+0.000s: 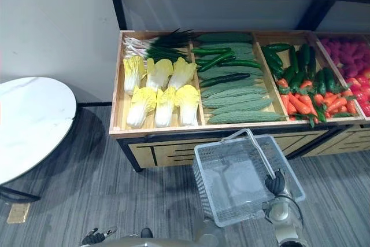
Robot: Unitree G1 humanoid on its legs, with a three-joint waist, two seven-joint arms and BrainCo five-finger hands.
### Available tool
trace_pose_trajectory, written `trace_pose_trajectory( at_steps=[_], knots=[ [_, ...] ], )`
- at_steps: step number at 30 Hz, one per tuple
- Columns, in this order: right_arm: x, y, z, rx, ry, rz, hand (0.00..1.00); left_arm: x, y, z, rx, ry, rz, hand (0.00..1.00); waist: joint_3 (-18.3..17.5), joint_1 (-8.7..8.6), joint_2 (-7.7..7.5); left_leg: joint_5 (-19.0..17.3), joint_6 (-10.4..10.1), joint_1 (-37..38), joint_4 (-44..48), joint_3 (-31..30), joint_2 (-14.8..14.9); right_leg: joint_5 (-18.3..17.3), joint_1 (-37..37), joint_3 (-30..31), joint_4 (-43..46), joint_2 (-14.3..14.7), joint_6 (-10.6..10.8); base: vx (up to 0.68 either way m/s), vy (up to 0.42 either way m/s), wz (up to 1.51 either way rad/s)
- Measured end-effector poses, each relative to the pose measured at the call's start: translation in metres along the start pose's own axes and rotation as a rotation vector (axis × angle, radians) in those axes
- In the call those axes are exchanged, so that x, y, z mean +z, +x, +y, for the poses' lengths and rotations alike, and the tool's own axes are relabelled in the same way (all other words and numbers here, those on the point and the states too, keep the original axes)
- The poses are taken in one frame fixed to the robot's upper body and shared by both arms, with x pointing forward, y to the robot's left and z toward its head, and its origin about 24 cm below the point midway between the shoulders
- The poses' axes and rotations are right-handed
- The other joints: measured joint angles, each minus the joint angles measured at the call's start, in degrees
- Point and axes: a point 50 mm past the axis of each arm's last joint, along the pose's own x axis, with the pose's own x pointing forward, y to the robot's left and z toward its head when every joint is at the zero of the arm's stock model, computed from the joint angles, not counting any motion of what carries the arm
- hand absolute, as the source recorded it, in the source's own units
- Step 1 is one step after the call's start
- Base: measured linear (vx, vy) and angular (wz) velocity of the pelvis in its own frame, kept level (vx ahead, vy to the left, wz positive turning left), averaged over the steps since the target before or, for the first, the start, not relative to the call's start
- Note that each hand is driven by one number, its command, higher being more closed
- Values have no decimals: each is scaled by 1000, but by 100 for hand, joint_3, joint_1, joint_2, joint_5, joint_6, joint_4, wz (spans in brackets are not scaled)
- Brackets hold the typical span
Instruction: Pick vegetable in the basket
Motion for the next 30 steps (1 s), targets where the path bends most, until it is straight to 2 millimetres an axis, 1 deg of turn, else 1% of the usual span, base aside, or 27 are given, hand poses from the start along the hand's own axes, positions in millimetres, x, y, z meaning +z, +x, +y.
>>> trace_pose_trajectory(
  at_steps=[1, 2, 3, 4, 5, 6, 7, 8, 9, 10, 11, 12, 13, 14, 15, 16, 17, 18, 19, 20, 22, 23, 26, 27, 30],
  knots=[
    [-11, -2, -1, -6, 13, 54, 100, 1, 0, 3, 8, -11, -2, 0, -24, 6, -95, -22, -79, 20, -2, -76, -69, 39, 102, -94, -98, -60, 124, 187, -333, 44],
    [-24, -2, -7, -21, 22, 123, 100, -5, -1, -3, 2, -39, 17, 0, -38, 13, 59, -41, -212, 8, -17, -90, 113, 13, 172, -203, -230, 83, 113, 170, -261, 17],
    [-27, -1, -10, -34, 32, 141, 100, -8, -2, -5, -3, -46, 26, 0, -87, 19, 159, -27, -254, 13, -45, -95, 179, -1, 184, -246, -319, 159, 75, 178, -245, -1],
    [-34, -2, -14, -51, 58, 178, 100, -14, -3, -10, -12, -68, 43, 0, -100, 11, 360, 13, -335, 39, -139, -89, 336, 16, 228, -320, -437, 327, 11, 145, -168, 2],
    [-39, -4, -14, -59, 83, 209, 100, -15, -4, -13, -11, -91, 49, 0, -95, -4, 458, 55, -411, 76, -203, -75, 438, 24, 296, -383, -511, 437, -26, 135, -204, 3],
    [-48, -9, -13, -54, 96, 246, 100, -15, -4, -12, -4, -106, 50, 0, -95, 0, 513, 83, -475, 162, -285, -71, 556, -14, 381, -433, -544, 566, -92, 135, -208, 7],
    [-55, -14, -11, -47, 98, 271, 100, -14, -3, -9, 23, -126, 46, 0, -99, -4, 516, 110, -527, 226, -332, -62, 627, -31, 463, -482, -594, 662, -120, 97, -143, 5],
    [-59, -17, -11, -48, 98, 282, 100, -12, -3, -8, 37, -135, 41, 0, -109, -9, 500, 113, -535, 223, -330, -70, 657, -33, 484, -520, -627, 691, -122, 82, -112, 9],
    [-69, -23, -13, -68, 123, 326, 100, 2, -1, -8, 85, -170, -4, 0, -129, -4, 470, 127, -553, 194, -329, -78, 671, -24, 491, -554, -678, 710, -135, 39, -61, 9],
    [-71, -24, -13, -75, 130, 337, 100, 5, -1, -8, 101, -177, -19, 0, -131, -2, 472, 127, -553, 188, -329, -84, 669, -21, 495, -563, -690, 708, -139, 18, -48, 12],
    [-79, -30, -12, -85, 144, 377, 100, 23, -2, -8, 155, -208, -94, 0, -141, 18, 446, 131, -550, 134, -325, -125, 654, -17, 492, -611, -709, 683, -145, -12, 0, 28],
    [-88, -39, -6, -91, 163, 424, 100, 47, -5, -8, 194, -240, -211, 0, -160, 23, 405, 152, -542, 72, -322, -250, 623, -16, 510, -725, -726, 632, -144, -15, 2, 36],
    [-92, -45, -1, -90, 173, 447, 100, 59, -9, -6, 218, -255, -276, 0, -173, 24, 376, 161, -535, 30, -320, -294, 617, -16, 514, -768, -740, 612, -143, -6, 13, 46],
    [-98, -56, 11, -79, 199, 488, 100, 84, -20, -2, 253, -283, -417, 0, -187, 26, 321, 179, -529, -2, -322, -382, 580, -1, 559, -847, -792, 583, -123, 1, 14, 32],
    [-101, -64, 20, -70, 222, 515, 100, 101, -30, 0, 281, -279, -525, 0, -189, 31, 288, 188, -516, 2, -322, -403, 550, 5, 593, -877, -811, 561, -115, -5, 27, 26],
    [-102, -74, 32, -62, 246, 542, 100, 123, -46, 3, 308, -284, -669, 0, -189, 33, 287, 191, -512, 14, -321, -393, 523, 11, 645, -892, -817, 512, -105, -14, 25, 13],
    [-103, -77, 36, -57, 260, 554, 100, 132, -52, 3, 310, -294, -717, 0, -190, 32, 294, 191, -511, 18, -321, -385, 513, 15, 670, -901, -827, 498, -98, -27, 23, 9],
    [-106, -84, 42, -48, 281, 580, 100, 142, -63, 2, 315, -290, -797, 0, -207, 37, 320, 191, -510, 23, -322, -365, 482, 22, 685, -909, -834, 467, -86, -21, 15, 7],
    [-107, -87, 43, -52, 284, 591, 100, 147, -66, 1, 310, -291, -829, 0, -213, 32, 330, 192, -508, 21, -325, -351, 467, 28, 687, -916, -840, 445, -76, -21, 32, 0],
    [-108, -91, 45, -34, 267, 585, 100, 156, -74, -1, 301, -294, -882, 0, -216, 28, 336, 191, -506, 23, -326, -262, 452, 52, 688, -901, -878, 422, -53, -19, 31, -8],
    [-106, -93, 49, -23, 270, 577, 100, 170, -83, -2, 296, -300, -952, 0, -216, 34, 339, 195, -496, 20, -330, -162, 460, 85, 671, -847, -925, 429, -65, -49, 10, -18],
    [-102, -91, 51, -10, 263, 553, 100, 180, -90, -4, 285, -307, -998, 0, -212, 30, 332, 198, -477, 18, -334, -37, 483, 132, 659, -816, -991, 449, -74, -64, -17, -21],
    [-97, -88, 51, -8, 264, 527, 100, 195, -96, -10, 263, -322, -1048, 0, -213, 29, 335, 176, -445, 12, -337, 212, 517, 180, 602, -719, -1110, 494, -107, -47, -23, -31],
    [-92, -84, 51, -4, 263, 501, 100, 202, -98, -12, 253, -319, -1071, 0, -207, 28, 338, 156, -447, 1, -368, 314, 527, 202, 531, -663, -1114, 508, -124, -34, -18, -38],
    [-84, -76, 51, 5, 267, 465, 100, 219, -105, -19, 220, -269, -1138, 0, -201, 0, 341, 136, -476, -8, -424, 484, 534, 234, 386, -545, -1116, 544, -146, 6, -14, -33]
  ],
)
